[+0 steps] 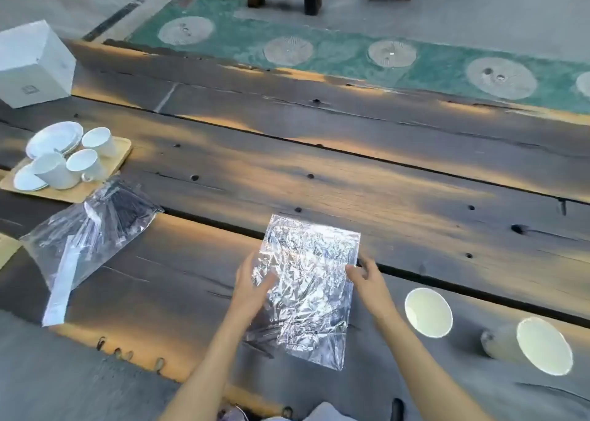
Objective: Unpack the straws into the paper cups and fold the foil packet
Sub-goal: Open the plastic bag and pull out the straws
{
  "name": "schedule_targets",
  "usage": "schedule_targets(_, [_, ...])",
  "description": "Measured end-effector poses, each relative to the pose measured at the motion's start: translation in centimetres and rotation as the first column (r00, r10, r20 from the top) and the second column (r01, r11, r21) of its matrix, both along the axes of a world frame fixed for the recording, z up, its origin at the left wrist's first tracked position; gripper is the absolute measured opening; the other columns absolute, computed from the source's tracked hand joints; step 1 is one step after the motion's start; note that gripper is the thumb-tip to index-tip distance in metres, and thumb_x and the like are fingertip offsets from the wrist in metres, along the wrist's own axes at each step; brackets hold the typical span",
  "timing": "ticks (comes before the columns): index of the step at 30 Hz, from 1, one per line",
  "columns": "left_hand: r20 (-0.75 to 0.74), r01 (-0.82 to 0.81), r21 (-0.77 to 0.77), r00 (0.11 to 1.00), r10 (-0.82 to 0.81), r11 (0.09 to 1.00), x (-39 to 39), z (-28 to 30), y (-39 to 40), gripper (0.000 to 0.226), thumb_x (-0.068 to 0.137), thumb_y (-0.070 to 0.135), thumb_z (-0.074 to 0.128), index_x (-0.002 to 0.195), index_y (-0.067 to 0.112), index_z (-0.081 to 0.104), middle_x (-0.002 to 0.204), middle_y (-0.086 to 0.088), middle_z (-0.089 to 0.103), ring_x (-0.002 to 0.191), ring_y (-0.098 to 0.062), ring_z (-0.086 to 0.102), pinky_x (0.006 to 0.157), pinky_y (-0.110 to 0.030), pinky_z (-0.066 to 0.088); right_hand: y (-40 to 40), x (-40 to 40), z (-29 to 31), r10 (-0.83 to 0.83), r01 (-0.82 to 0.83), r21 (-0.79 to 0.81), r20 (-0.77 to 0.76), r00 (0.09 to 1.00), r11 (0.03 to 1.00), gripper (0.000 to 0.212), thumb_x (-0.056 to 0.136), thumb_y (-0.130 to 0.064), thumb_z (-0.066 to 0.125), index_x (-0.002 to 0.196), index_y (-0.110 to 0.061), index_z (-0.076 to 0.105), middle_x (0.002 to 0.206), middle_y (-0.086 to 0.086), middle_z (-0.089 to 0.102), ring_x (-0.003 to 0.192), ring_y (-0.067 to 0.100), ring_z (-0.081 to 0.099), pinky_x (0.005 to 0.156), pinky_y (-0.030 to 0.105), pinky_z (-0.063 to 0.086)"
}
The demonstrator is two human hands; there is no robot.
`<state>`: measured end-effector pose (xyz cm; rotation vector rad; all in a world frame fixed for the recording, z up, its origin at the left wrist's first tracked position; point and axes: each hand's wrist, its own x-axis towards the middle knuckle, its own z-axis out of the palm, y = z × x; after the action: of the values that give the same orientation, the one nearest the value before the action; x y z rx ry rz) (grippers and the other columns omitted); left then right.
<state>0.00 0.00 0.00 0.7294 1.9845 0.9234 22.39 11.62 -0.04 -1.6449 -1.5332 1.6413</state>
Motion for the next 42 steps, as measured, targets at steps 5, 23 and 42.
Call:
schedule_targets(5, [0.161, -0.032, -0.126, 0.986, 0.052, 0.992, -3.7, -1.9, 3.5, 0.077, 0.089, 0.046, 0.067, 0.153, 0.03, 0.027, 0.159, 0.003, 0.031, 0.138, -0.019, 0.038, 0.103, -0.037, 0.038, 1.4, -1.8, -2.6, -0.146, 0.154, -0.128, 0.075, 0.987, 0.98, 0.056, 0.1, -0.027, 0.056, 0.148, -0.007, 0.034, 0.145, 0.012, 0.048, 0.119, 0.024, 0.056, 0.098, 0.037, 0.046])
schedule_targets(23, [0.185, -0.14, -0.241, 0.965, 0.187, 0.96, -8.0, -6.2, 12.4, 0.012, 0.093, 0.017, 0.065, 0.105, 0.016, 0.066, 0.098, 0.004, 0.066, 0.087, -0.01, 0.059, 0.081, -0.029, 0.046, 6.4, -3.4, -6.7, -0.384, 0.385, -0.293, 0.063, 0.921, 0.875, 0.025, 0.1, -0.011, 0.056, 0.076, -0.01, 0.052, 0.061, 0.008, 0.051, 0.046, 0.012, 0.047, 0.042, 0.021, 0.037])
schedule_targets(42, [0.315, -0.244, 0.244, 0.935, 0.162, 0.939, 0.0, 7.9, -0.6, 0.026, 0.098, 0.013, 0.059, 0.075, 0.005, 0.068, 0.064, -0.002, 0.061, 0.065, -0.018, 0.052, 0.068, -0.032, 0.046, -5.1, 3.6, 8.0, -0.311, 0.378, 0.089, -0.415, 0.855, 0.922, 0.041, 0.088, -0.04, 0.061, 0.07, -0.003, 0.059, 0.066, 0.002, 0.058, 0.061, 0.013, 0.051, 0.059, 0.018, 0.047])
